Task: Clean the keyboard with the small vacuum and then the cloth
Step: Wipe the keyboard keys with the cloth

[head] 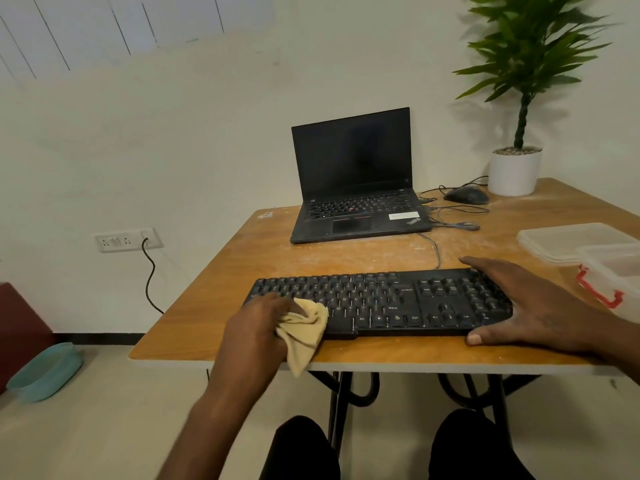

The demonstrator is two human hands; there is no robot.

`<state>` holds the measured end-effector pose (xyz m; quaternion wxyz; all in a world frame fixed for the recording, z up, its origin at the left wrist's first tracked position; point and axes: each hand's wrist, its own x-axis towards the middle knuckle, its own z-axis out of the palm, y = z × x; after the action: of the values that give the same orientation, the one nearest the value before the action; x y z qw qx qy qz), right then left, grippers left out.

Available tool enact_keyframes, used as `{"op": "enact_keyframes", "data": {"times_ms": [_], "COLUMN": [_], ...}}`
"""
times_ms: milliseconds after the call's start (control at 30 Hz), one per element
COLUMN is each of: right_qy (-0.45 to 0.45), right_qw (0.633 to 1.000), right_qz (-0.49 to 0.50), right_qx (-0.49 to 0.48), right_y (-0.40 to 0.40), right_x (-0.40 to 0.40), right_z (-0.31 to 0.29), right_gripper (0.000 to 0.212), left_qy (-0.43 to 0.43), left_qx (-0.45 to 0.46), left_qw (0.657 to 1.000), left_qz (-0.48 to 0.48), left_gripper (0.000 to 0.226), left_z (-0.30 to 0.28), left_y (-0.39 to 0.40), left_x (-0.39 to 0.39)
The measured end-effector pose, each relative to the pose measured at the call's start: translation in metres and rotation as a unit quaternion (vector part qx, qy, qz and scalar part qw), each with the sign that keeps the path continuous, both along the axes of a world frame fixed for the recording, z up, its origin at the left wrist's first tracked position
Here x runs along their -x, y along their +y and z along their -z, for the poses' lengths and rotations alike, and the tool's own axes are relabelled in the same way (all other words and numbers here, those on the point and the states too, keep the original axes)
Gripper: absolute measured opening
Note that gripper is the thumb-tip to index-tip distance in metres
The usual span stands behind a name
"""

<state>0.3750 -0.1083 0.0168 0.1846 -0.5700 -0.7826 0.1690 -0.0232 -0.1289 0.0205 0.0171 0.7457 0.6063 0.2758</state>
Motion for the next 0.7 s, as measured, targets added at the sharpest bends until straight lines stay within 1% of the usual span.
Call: {"op": "enact_keyframes", "data": {"times_ms": [100,200,267,333,433,500,600,700], "right_qy": [-0.005,-0.006,-0.005,-0.007,-0.008,-0.009,-0.01,-0.015], "right_qw": [1.0,1.0,1.0,1.0,1.0,1.0,1.0,1.0], "right_qz": [0.0,0.0,-0.001,0.0,0.002,0.001,0.003,0.005], "right_qx": [0.0,-0.001,0.0,-0.002,-0.004,-0.006,-0.009,-0.003], "right_y": [-0.001,-0.001,-0.001,-0.001,0.0,0.0,0.001,0.001], "right_x": [0.0,0.0,0.0,-0.001,-0.001,-0.001,0.0,0.0], "right_z": [-0.001,-0.001,-0.001,0.0,0.0,0.0,0.001,0.001], "right_gripper": [0.121,0.121,0.121,0.121,0.122,0.122,0.122,0.122], "left_qy": [0.007,0.022,0.016,0.007,0.015,0.016,-0.002,-0.015], "left_qx": [-0.007,-0.018,-0.03,-0.023,-0.009,-0.003,0.007,0.015], "left_qw": [0.999,0.997,0.996,0.996,0.998,0.999,1.0,1.0], "left_qz": [0.037,0.075,0.082,0.084,0.068,0.036,-0.003,0.008], "left_gripper": [0.049,0.043,0.042,0.042,0.046,0.05,0.048,0.043], "left_z": [0.0,0.003,0.005,0.006,0.006,0.005,0.001,-0.002], "left_y": [-0.001,-0.001,0.002,0.003,0.002,0.001,0.0,0.0], "left_x": [-0.024,-0.056,-0.066,-0.064,-0.047,-0.029,-0.004,-0.007]}}
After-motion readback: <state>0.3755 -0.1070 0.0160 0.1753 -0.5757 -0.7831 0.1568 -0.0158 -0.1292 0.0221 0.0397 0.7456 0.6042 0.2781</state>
